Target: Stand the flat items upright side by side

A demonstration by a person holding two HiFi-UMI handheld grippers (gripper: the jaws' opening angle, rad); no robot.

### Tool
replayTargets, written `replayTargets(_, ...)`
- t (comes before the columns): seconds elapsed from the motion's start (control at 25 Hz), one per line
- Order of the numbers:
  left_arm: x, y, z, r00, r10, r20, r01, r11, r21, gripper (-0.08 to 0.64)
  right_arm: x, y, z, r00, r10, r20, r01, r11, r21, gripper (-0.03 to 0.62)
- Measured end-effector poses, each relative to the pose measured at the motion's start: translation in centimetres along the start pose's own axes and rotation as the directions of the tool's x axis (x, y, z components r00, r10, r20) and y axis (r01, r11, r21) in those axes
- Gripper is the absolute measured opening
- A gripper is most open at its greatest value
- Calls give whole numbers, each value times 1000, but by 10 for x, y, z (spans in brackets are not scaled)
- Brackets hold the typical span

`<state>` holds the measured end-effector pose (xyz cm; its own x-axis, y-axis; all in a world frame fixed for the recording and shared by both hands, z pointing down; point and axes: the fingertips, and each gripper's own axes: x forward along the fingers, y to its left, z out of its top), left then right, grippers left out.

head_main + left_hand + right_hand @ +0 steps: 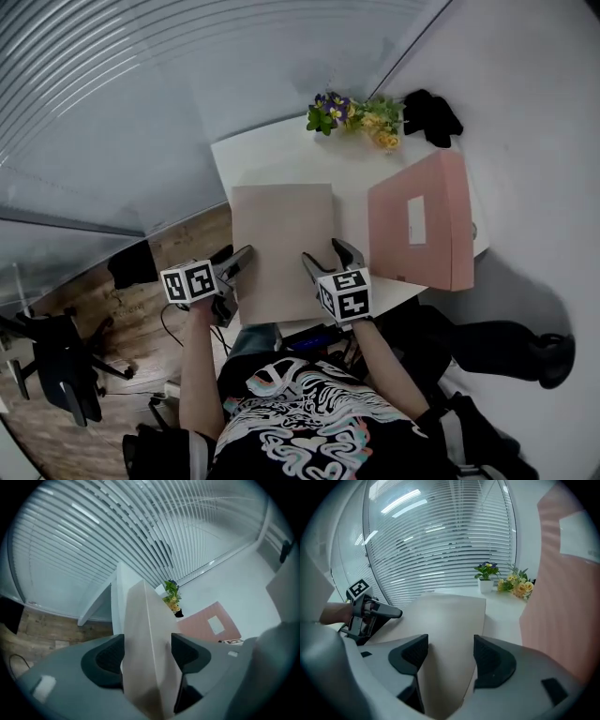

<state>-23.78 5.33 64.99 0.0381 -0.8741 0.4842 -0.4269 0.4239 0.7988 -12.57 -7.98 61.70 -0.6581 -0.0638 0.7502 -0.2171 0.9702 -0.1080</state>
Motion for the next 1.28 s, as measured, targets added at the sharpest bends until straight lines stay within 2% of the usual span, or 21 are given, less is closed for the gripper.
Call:
replayTargets(0.16, 3, 7, -4, 999, -48, -7, 47, 996, -71, 318, 4, 6, 6, 999, 30, 19, -31, 999, 28, 305)
replayTargets(0.28, 2, 9, -6, 997, -76, -3, 75, 991, -113, 328, 6, 10, 8, 999, 37, 22, -37, 999, 17, 307)
replayTargets(0.6, -3, 6, -9, 994, -81, -69, 75, 993, -95, 324, 8, 8, 10, 998, 35, 47, -37, 997, 61, 301)
replayTargets(0.8, -7, 4, -10, 994, -88, -59, 81, 990, -119, 311, 9, 4, 10, 998, 41, 38, -43, 997, 67, 275)
replayTargets(1.0, -18, -6, -3, 991, -129, -31, 124, 983, -134, 293, 8, 8, 10, 997, 66, 45, -69, 995, 68, 319)
replayTargets(1.2, -28, -17, 3, 983, -184, 6, 183, 972, -146, 276, 7, 12, 12, 990, 131, 60, -138, 981, 134, 373)
replayTargets(1.28, -31, -24, 8, 974, -223, 42, 227, 960, -166, 272, 5, 11, 13, 986, 149, 67, -158, 975, 155, 388)
